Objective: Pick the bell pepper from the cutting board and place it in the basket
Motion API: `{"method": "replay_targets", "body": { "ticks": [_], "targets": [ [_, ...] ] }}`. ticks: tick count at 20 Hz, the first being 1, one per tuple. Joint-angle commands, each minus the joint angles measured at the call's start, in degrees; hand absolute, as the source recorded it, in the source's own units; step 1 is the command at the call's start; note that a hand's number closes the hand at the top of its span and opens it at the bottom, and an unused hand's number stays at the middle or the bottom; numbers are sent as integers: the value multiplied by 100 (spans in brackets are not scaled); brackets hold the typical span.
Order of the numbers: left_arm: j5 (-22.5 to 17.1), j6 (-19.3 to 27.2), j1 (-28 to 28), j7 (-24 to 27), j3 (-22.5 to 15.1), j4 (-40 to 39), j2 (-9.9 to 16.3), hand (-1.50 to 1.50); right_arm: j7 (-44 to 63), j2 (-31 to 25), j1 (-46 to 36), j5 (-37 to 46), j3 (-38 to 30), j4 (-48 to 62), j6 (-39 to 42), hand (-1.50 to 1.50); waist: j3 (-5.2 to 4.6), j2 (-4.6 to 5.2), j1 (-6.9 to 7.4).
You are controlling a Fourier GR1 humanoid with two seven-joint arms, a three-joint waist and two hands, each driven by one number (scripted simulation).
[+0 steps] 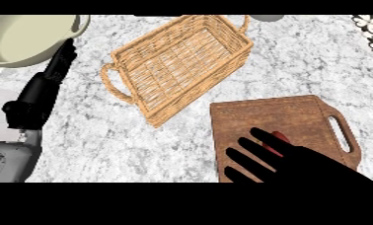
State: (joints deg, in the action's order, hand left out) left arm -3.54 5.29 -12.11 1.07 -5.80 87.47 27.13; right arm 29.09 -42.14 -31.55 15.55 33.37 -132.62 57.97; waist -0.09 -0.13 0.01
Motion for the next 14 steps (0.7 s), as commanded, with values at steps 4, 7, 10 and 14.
{"method": "replay_targets", "body": {
  "ticks": [4, 7, 10, 14],
  "targets": [
    [81, -179, 87, -90, 46, 178, -151, 0, -512, 215, -217, 988, 332, 747, 376, -150, 12, 23, 58],
    [34, -284, -227, -270, 220, 27, -85, 0, -479, 585, -83, 1744, 1032, 1270, -28, -150, 13, 32, 71],
    [-59, -552, 53, -53, 460, 92, 52, 0, -957, 153, -44, 1830, 686, 1138, 231, -150, 12, 19, 46],
    [501, -121, -10, -335, 62, 220, -423, 0, -1319, 51, 448, 2704, 1154, 1308, -396, -150, 14, 16, 19]
  ]
}}
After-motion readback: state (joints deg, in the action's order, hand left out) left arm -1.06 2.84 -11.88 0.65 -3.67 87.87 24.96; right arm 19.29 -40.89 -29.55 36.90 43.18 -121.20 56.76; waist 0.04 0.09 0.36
